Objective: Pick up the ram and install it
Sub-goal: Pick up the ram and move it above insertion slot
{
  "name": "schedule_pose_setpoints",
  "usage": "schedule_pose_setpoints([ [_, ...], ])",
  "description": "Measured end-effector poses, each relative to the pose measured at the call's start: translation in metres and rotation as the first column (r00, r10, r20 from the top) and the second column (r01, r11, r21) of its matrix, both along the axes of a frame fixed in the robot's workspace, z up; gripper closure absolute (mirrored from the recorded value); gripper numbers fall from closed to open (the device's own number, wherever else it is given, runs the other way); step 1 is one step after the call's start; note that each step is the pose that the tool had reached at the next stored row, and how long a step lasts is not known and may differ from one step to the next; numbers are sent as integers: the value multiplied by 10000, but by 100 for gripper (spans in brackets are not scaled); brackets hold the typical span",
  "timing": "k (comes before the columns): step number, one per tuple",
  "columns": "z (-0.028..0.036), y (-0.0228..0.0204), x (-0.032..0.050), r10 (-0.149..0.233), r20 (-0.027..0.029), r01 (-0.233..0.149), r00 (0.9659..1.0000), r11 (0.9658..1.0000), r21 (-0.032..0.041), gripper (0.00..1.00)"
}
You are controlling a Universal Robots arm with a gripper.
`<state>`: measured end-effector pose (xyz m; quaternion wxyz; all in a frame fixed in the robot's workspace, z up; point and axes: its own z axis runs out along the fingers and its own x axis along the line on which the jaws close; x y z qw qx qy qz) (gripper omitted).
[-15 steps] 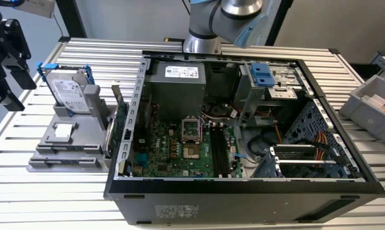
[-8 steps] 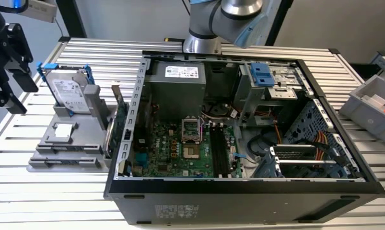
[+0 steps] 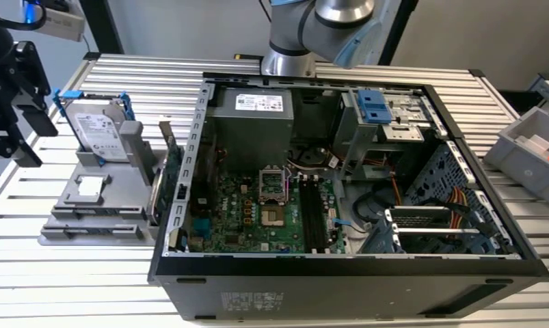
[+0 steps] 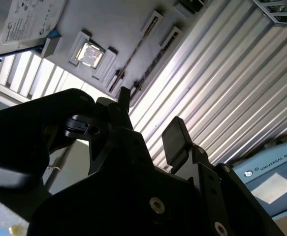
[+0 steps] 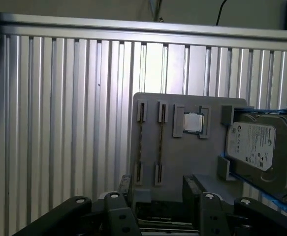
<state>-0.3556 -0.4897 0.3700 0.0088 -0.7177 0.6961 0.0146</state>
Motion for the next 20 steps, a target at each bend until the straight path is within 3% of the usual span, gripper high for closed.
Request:
schedule_pose_setpoints([
  [7,-66,1,0,0,0,0,10000,10000,-30,0],
  [20,-92,0,0,-1,0,1,10000,10000,-30,0],
])
